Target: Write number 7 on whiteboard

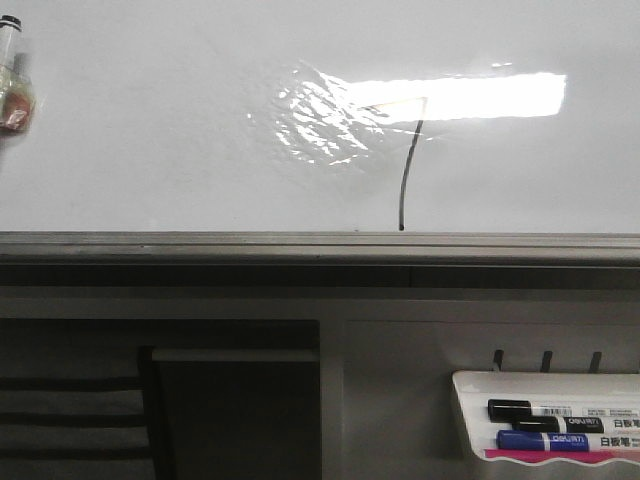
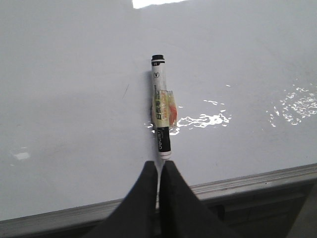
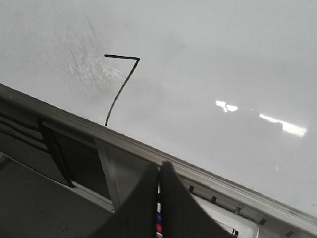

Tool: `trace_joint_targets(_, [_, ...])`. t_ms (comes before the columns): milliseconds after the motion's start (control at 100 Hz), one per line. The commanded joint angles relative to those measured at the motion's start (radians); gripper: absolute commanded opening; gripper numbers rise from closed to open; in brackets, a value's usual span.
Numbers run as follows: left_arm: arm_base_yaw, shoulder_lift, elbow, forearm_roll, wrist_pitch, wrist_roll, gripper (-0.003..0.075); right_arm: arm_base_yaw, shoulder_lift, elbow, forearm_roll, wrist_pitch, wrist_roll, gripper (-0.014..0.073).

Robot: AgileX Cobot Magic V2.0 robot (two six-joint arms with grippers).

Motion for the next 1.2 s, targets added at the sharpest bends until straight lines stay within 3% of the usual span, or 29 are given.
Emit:
trace_joint_targets(0, [0.002, 0.002, -0.029, -0.01, -0.079, -0.003, -0.002, -0.007, 0.004, -0.026, -0.016, -0.07, 0.002, -0.0071])
trace_joint_targets(150, [0.008, -0.042, -0.007, -0.01, -0.081, -0.003, -0.002, -0.007, 0.004, -0.026, -0.016, -0.07, 0.002, -0.0071])
trace_joint_targets(320, [0.091, -0.187, 0.112, -0.026, -0.09, -0.003, -0.002, -0.007, 0.004, -0.026, -0.016, -0.07, 0.002, -0.0071])
trace_joint_targets(730, [0.143, -0.538, 0.53, -0.09, -0.376, -0.003, -0.002, -0.007, 0.004, -0.026, -0.016, -0.07, 0.002, -0.0071])
trace_joint_targets(1190, [0.14, -0.541, 0.532, -0.09, -0.333, -0.003, -0.002, -0.007, 0.004, -0.026, -0.016, -0.065, 0.002, -0.0071])
